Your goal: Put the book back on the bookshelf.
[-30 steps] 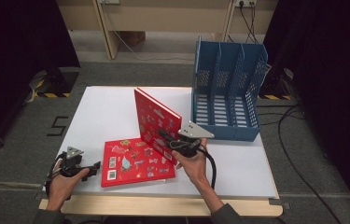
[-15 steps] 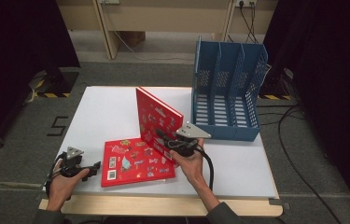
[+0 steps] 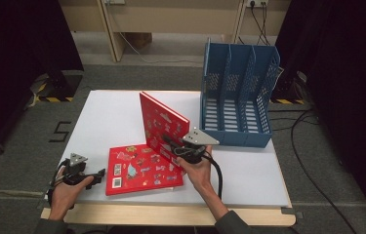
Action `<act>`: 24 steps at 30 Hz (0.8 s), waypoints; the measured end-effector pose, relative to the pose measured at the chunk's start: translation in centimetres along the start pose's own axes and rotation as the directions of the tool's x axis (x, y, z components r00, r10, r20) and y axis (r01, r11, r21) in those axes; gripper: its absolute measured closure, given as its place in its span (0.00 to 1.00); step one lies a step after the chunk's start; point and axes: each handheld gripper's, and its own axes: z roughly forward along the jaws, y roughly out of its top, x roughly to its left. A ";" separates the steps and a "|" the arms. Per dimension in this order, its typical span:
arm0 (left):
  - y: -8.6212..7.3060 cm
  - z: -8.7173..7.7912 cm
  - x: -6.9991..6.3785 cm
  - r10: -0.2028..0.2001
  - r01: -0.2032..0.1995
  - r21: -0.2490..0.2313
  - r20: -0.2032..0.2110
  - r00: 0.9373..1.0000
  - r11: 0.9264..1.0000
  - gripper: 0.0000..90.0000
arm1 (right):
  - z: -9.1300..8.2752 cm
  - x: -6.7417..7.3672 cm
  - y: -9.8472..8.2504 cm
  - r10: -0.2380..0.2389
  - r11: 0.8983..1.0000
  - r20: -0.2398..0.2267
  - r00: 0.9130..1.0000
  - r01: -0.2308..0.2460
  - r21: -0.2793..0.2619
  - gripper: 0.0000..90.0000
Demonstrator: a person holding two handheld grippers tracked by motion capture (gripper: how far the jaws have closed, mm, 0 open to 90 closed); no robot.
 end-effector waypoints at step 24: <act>0.0 0.0 0.0 0.002 -0.002 0.002 0.002 1.000 1.000 0.19 | -3.6 -0.5 2.4 0.015 0.999 0.007 1.000 -0.015 -0.040 0.88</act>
